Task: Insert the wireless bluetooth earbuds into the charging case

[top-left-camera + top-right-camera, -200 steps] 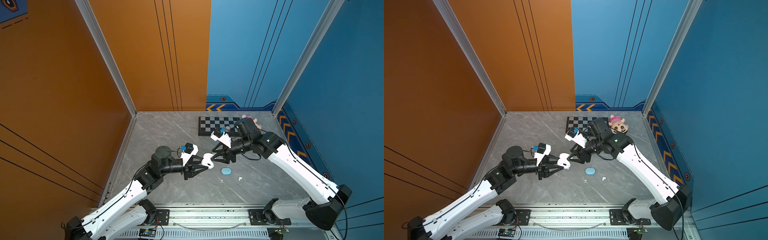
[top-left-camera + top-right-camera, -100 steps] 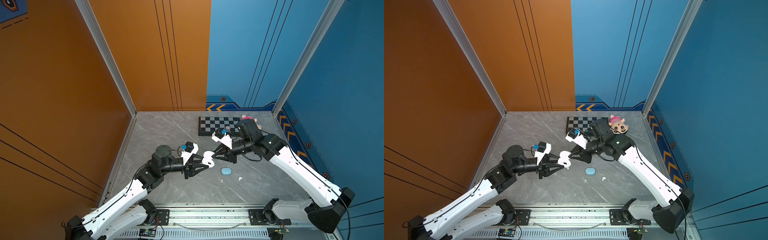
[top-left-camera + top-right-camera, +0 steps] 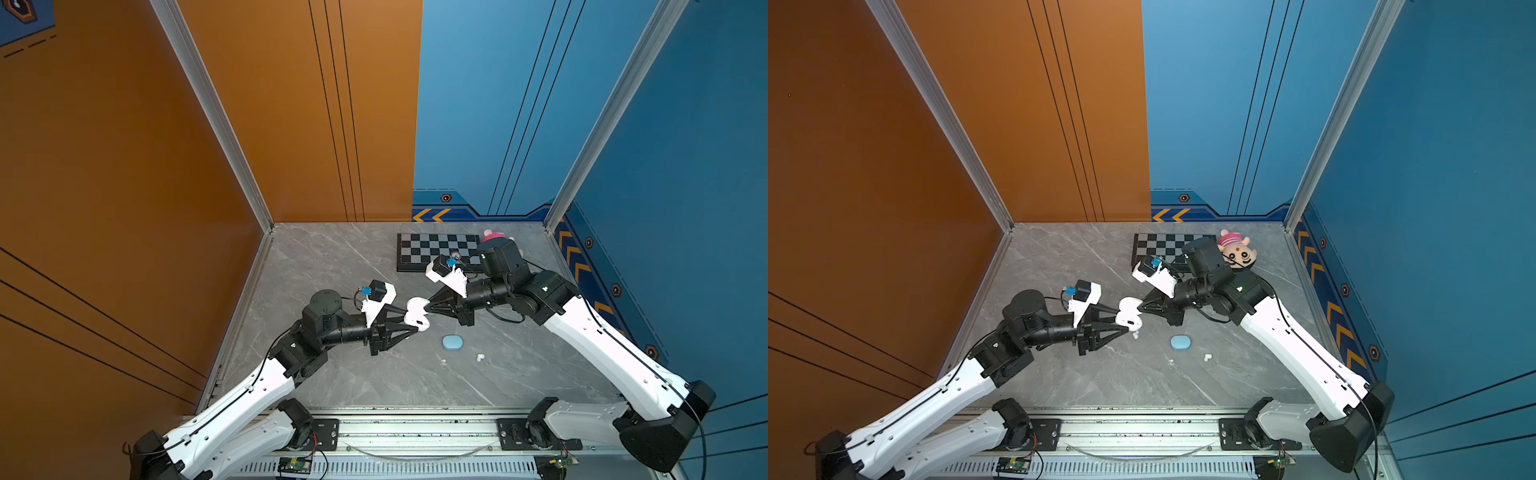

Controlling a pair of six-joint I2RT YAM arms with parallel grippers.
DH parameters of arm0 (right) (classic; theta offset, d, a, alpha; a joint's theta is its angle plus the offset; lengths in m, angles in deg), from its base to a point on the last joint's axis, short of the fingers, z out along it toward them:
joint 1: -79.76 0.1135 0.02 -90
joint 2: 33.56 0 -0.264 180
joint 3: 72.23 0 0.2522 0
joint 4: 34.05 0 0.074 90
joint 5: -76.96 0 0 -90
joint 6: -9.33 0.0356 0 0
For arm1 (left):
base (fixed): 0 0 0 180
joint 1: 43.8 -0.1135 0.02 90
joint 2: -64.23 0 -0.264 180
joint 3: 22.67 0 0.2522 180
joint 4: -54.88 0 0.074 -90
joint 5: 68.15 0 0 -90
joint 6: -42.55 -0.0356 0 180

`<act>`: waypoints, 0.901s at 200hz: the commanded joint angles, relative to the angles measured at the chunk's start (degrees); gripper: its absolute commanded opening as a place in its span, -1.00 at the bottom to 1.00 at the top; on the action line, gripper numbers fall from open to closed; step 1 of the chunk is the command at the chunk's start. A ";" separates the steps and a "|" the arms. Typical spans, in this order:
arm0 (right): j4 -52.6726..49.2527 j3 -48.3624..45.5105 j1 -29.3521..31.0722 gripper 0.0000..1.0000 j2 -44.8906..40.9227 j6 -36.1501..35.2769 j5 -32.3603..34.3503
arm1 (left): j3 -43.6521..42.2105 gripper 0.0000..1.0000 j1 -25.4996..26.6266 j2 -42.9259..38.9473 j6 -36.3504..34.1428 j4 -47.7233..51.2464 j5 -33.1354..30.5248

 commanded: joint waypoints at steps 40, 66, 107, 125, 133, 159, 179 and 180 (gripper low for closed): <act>2.56 -0.69 -0.41 -1.00 -2.70 0.76 5.88 | -0.33 0.56 -0.20 -3.08 0.75 -0.81 -3.68; 2.48 -0.39 0.19 -1.00 -3.27 0.28 10.26 | 0.34 0.61 -0.93 -4.14 -0.46 0.30 -7.27; 2.56 -0.40 3.38 -0.99 -3.91 -2.53 18.89 | 8.55 0.45 -0.36 -1.89 -14.57 13.54 -16.26; 2.87 0.00 5.96 -1.00 -3.68 -3.07 21.12 | 11.95 0.36 -0.14 -0.29 -20.02 17.64 -19.29; 2.74 0.24 6.55 -0.99 -3.51 -3.41 21.78 | 13.03 0.32 -0.11 0.35 -21.43 17.88 -20.10; 3.02 0.31 7.91 -0.99 -3.29 -3.99 23.17 | 15.31 0.22 0.14 2.16 -24.07 20.39 -19.82; 3.78 -0.03 8.63 -0.99 -3.48 -3.90 23.63 | 16.72 0.11 0.60 3.82 -24.94 21.37 -18.93; 3.78 -0.04 8.64 -0.99 -3.49 -3.91 23.67 | 16.73 0.10 0.65 3.90 -24.94 21.38 -18.89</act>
